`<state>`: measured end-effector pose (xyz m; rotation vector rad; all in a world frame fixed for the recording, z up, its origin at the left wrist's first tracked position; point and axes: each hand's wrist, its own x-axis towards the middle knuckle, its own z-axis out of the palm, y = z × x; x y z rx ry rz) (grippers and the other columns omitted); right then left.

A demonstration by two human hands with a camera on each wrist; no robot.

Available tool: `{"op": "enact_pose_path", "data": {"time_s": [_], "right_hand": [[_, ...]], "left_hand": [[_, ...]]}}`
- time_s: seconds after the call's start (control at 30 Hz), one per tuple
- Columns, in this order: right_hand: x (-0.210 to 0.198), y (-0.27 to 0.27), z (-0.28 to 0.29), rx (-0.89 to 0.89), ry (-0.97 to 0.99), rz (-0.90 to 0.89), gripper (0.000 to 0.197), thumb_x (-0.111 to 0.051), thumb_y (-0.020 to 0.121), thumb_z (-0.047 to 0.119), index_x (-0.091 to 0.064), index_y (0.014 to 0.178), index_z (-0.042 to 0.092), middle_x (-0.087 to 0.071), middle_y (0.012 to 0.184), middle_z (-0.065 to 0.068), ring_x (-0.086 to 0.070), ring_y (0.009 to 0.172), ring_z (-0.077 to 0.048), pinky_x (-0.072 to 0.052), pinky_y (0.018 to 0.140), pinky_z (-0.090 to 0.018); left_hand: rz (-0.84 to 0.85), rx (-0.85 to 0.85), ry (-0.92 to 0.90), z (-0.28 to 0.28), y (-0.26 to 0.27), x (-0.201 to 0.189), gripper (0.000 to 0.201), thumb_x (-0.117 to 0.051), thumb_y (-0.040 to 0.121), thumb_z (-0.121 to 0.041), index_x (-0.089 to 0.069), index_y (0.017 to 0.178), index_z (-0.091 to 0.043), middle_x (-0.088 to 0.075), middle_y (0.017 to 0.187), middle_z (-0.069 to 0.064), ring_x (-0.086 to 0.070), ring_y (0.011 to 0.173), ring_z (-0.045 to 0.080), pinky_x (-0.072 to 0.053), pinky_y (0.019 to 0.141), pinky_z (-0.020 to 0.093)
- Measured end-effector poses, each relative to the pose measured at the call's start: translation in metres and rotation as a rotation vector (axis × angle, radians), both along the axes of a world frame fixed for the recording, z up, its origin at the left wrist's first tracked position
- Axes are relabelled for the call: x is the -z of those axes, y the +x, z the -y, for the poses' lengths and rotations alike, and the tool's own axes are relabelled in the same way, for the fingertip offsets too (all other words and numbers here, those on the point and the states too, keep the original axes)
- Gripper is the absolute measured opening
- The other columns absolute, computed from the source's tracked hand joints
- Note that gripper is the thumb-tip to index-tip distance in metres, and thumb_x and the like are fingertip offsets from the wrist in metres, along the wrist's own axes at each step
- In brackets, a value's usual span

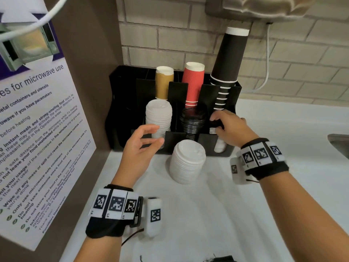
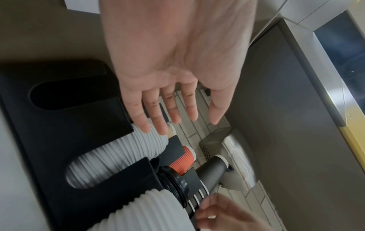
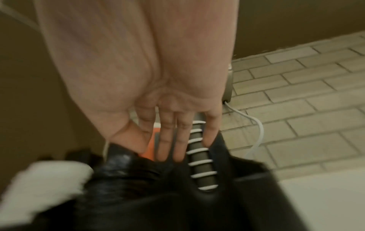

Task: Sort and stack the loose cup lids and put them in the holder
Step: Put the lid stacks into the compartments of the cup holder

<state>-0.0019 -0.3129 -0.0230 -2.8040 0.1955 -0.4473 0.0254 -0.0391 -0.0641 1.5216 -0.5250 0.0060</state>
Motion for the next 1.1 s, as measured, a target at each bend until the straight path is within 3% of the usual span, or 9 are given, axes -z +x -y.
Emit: {"op": "enact_pose_path", "data": {"time_s": [0.1,0.23,0.47,0.63,0.8,0.9,1.0,1.03,1.1], "right_hand": [[0.002,-0.013,-0.036,-0.200,0.309,0.012,0.021,-0.069,0.083,0.017,-0.052,0.094,0.016,-0.058,0.101,-0.004,-0.058,0.095,-0.023,-0.049,0.084,-0.035],[0.022,-0.020,-0.067,-0.175,0.306,-0.175,0.050,-0.080,0.068,0.044,-0.043,0.095,0.024,-0.045,0.103,0.005,-0.046,0.091,-0.010,-0.040,0.074,-0.023],[0.039,-0.022,-0.081,-0.051,0.327,-0.117,0.060,-0.086,0.061,0.037,-0.042,0.099,0.021,-0.041,0.109,0.000,-0.050,0.092,-0.020,-0.048,0.080,-0.035],[0.044,-0.021,-0.084,-0.035,0.321,-0.083,0.058,-0.084,0.059,0.033,-0.042,0.097,0.021,-0.040,0.108,0.001,-0.050,0.090,-0.022,-0.047,0.078,-0.034],[0.041,-0.022,-0.085,-0.048,0.372,-0.034,0.057,-0.083,0.057,0.027,-0.043,0.097,0.019,-0.040,0.109,-0.001,-0.051,0.095,-0.024,-0.047,0.081,-0.036],[0.034,-0.025,-0.079,-0.048,0.434,0.052,0.053,-0.083,0.059,0.022,-0.044,0.095,0.018,-0.042,0.106,-0.003,-0.047,0.097,-0.021,-0.043,0.081,-0.029],[0.020,-0.029,-0.076,-0.083,0.537,0.186,0.047,-0.082,0.065,0.016,-0.045,0.094,0.019,-0.047,0.102,-0.004,-0.044,0.095,-0.013,-0.035,0.077,-0.013],[0.015,-0.031,-0.078,-0.106,0.583,0.210,0.045,-0.081,0.067,0.016,-0.046,0.095,0.019,-0.049,0.102,-0.005,-0.047,0.095,-0.015,-0.037,0.078,-0.013],[0.008,-0.033,-0.084,-0.164,0.711,0.194,0.041,-0.079,0.073,0.014,-0.047,0.099,0.020,-0.052,0.107,-0.008,-0.053,0.099,-0.023,-0.047,0.081,-0.030]], "left_hand": [[-0.009,0.008,0.003,0.000,0.000,0.001,0.027,-0.065,0.090,-0.010,-0.061,0.107,-0.030,-0.059,0.115,-0.007,-0.064,0.085,-0.002,-0.048,0.075,0.010],[-0.009,0.008,0.004,-0.002,-0.001,0.001,0.027,-0.065,0.090,-0.011,-0.061,0.107,-0.031,-0.059,0.114,-0.007,-0.064,0.085,-0.002,-0.048,0.076,0.011],[-0.012,0.013,0.006,0.000,0.000,0.001,0.027,-0.066,0.089,-0.012,-0.061,0.107,-0.031,-0.059,0.114,-0.007,-0.063,0.086,0.000,-0.050,0.080,0.016],[-0.021,0.017,0.013,0.002,0.000,0.002,0.027,-0.066,0.089,-0.012,-0.061,0.107,-0.032,-0.059,0.114,-0.010,-0.063,0.090,0.007,-0.051,0.081,0.019],[-0.012,0.015,0.011,0.001,0.001,0.003,0.028,-0.066,0.089,-0.013,-0.061,0.107,-0.033,-0.059,0.112,-0.011,-0.063,0.089,0.004,-0.050,0.080,0.017],[-0.017,0.013,0.014,0.001,0.000,0.003,0.028,-0.067,0.088,-0.014,-0.060,0.108,-0.033,-0.060,0.113,-0.011,-0.064,0.090,0.004,-0.050,0.081,0.019],[-0.058,0.093,0.044,0.005,-0.003,0.003,0.045,-0.077,0.081,-0.021,-0.057,0.118,-0.037,-0.058,0.122,-0.012,-0.063,0.103,0.008,-0.052,0.089,0.028],[-0.074,0.143,0.062,0.008,-0.005,0.003,0.058,-0.080,0.076,-0.027,-0.052,0.125,-0.040,-0.056,0.128,-0.012,-0.061,0.110,0.009,-0.052,0.093,0.030],[-0.098,0.248,0.060,0.015,-0.010,0.004,0.082,-0.084,0.069,-0.034,-0.040,0.137,-0.045,-0.050,0.140,-0.012,-0.055,0.122,0.008,-0.049,0.098,0.030]]}}
